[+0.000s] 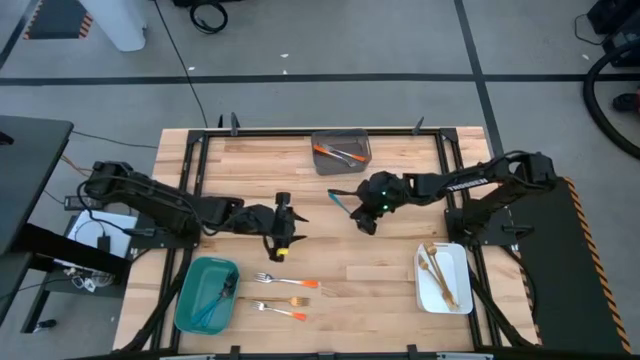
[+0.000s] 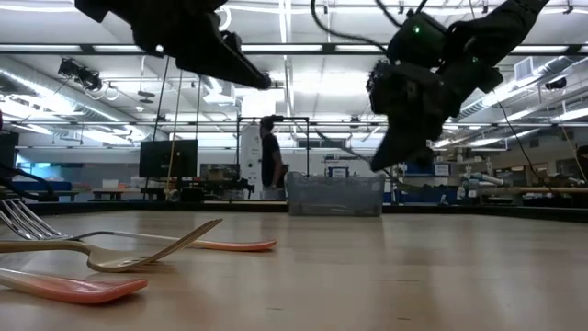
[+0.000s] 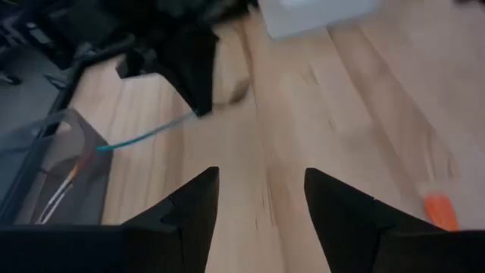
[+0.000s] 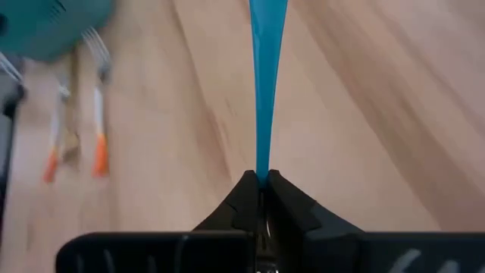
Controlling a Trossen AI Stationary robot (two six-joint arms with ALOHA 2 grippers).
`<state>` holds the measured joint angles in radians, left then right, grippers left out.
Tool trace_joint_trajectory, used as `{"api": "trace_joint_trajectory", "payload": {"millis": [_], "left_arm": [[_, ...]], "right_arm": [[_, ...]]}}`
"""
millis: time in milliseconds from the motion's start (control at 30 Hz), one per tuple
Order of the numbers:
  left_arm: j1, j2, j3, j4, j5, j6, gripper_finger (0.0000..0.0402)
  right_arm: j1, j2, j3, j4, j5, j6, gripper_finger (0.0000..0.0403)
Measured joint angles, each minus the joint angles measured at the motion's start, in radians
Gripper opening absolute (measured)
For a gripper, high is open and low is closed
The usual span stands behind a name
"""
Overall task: Sort silverware by color (type)
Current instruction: Put the blue fork into the green bin
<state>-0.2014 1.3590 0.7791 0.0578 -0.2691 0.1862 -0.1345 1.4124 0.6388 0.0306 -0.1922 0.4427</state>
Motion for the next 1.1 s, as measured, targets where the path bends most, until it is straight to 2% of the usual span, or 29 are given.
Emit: {"api": "trace_joint_trajectory", "payload": {"millis": [200, 367, 533, 667, 900, 1100], "left_arm": [[0.036, 0.016, -0.001, 0.12, 0.0, -0.127, 0.0193], [0.062, 0.02, -0.001, 0.195, 0.001, -0.206, 0.0192], [0.076, 0.025, -0.001, 0.325, 0.008, -0.206, 0.0192], [0.076, 0.025, -0.001, 0.432, 0.062, -0.209, 0.0192], [0.084, 0.04, -0.001, 0.493, 0.063, -0.227, 0.0192], [0.088, 0.11, 0.0, 0.583, 0.064, -0.287, 0.0192]], "right_arm": [[0.077, 0.0, 0.0, 0.207, 0.162, -0.036, 0.0024], [0.128, 0.0, 0.0, 0.386, 0.232, -0.118, 0.0024], [0.151, -0.001, 0.001, 0.517, 0.172, -0.186, 0.0024], [0.166, -0.001, 0.001, 0.57, 0.114, -0.207, 0.0024], [0.194, -0.001, 0.001, 0.63, 0.114, -0.265, 0.0024], [0.2, 0.003, 0.001, 0.653, 0.127, -0.292, 0.0024]]}}
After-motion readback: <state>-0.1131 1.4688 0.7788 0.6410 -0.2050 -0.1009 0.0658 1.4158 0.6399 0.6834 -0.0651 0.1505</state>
